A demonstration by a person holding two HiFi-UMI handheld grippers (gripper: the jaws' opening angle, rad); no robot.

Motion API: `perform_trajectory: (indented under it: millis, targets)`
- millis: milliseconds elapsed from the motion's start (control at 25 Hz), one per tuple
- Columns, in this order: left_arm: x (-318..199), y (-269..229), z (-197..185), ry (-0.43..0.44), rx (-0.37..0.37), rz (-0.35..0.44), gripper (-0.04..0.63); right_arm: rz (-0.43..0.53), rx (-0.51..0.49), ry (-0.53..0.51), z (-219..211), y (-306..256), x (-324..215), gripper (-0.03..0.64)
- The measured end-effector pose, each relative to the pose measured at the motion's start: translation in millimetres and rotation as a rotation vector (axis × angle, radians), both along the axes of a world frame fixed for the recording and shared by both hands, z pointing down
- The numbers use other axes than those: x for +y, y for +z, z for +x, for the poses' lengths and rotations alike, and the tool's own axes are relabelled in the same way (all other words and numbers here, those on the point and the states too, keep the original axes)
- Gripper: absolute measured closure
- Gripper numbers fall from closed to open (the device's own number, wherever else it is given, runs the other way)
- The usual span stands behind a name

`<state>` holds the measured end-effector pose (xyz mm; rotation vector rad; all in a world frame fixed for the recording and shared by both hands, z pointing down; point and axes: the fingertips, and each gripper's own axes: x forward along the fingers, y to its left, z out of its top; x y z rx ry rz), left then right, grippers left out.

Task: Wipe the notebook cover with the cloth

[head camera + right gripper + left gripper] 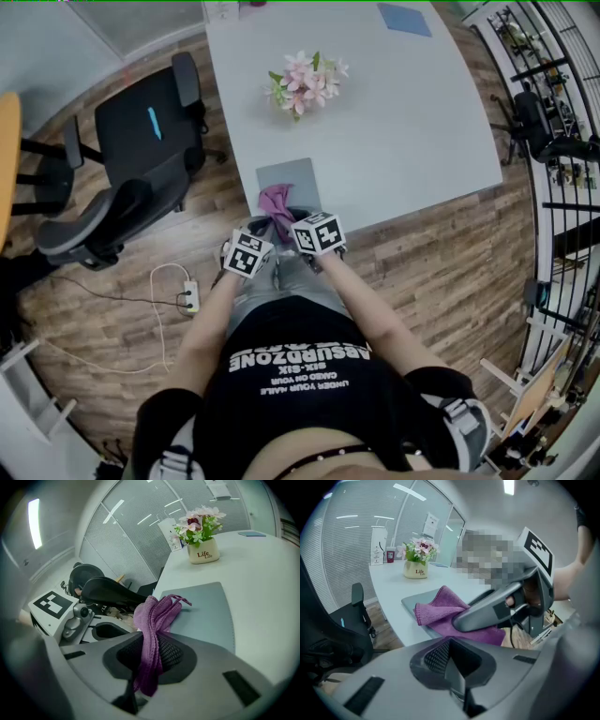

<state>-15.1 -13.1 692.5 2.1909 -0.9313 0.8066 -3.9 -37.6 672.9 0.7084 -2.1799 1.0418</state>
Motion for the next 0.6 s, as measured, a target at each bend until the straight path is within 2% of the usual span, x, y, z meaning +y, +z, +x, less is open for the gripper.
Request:
perform_trajectory:
  millis: [360,600]
  targets:
    - [-1,0,0,-0.001,0.014,-0.002,0.578,-0.024,-0.031,0.03,2,0,4,0.541]
    - [0,0,1,0.004,0.014,-0.002,0.578,-0.06,-0.065,0.101,9,0,22,0.541]
